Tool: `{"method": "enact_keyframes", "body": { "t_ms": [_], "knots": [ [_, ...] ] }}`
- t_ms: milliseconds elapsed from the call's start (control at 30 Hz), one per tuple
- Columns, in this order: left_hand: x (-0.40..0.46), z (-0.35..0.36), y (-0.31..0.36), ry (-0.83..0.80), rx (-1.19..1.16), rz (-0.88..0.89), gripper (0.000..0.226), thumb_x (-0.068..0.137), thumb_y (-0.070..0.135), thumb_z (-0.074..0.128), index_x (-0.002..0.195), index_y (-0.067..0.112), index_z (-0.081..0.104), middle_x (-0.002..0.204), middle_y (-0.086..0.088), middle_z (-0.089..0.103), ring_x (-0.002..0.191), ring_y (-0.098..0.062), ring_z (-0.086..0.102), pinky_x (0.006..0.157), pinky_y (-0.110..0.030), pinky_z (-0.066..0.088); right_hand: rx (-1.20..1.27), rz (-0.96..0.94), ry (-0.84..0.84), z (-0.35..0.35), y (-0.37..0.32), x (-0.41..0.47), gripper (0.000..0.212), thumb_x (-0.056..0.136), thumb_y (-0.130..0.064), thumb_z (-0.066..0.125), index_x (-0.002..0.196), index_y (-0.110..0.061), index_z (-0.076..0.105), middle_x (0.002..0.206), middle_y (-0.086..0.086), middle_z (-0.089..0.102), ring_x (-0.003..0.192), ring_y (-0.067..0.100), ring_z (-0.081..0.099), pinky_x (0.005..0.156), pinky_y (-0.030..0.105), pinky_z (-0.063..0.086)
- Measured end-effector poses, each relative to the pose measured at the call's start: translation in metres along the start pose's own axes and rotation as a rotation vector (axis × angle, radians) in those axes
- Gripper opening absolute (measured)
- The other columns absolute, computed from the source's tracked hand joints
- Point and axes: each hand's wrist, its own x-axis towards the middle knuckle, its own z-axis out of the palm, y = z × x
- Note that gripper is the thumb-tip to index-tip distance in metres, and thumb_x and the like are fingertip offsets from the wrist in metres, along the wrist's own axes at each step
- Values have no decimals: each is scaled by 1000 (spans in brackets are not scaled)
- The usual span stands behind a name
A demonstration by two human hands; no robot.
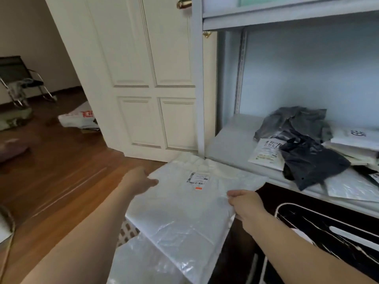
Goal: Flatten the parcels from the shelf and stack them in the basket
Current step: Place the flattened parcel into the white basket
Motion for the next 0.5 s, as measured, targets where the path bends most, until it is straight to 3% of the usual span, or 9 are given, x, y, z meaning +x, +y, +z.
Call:
{"method": "enact_keyframes", "body": {
  "t_ms": [167,267,333,400,500],
  "knots": [
    [7,71,-48,-191,-21,-211,53,91,44,59,125,4,55,128,-9,58,110,-23,56,87,-28,45,-104,75,-25,42,31,28,33,92,10,46,75,-13,63,104,14,61,99,33,59,83,34,53],
    [6,115,-75,-182,-225,-485,61,86,39,68,129,2,50,133,-15,53,116,-28,51,102,-36,42,-213,64,-21,54,48,36,34,91,2,53,73,-26,61,110,10,61,103,33,60,93,39,51],
    [4,136,-82,-186,-489,-666,65,84,24,73,136,-1,43,141,-20,45,127,-37,43,103,-45,39,-264,71,-39,59,57,43,31,94,-2,53,78,-28,61,114,8,60,108,30,57,97,41,50],
    [3,150,-85,-222,-726,-846,67,82,12,74,137,1,38,141,-21,41,128,-41,39,91,-53,38,-279,77,-48,63,62,48,35,95,0,49,81,-29,62,115,4,60,110,27,56,97,40,50],
    [15,170,-102,-186,-794,-943,59,79,-2,69,132,-2,43,118,-22,51,107,-40,52,86,-46,46,-291,76,-124,68,61,52,32,98,-1,44,97,-24,65,121,2,57,101,18,54,85,27,50]
  ]
}}
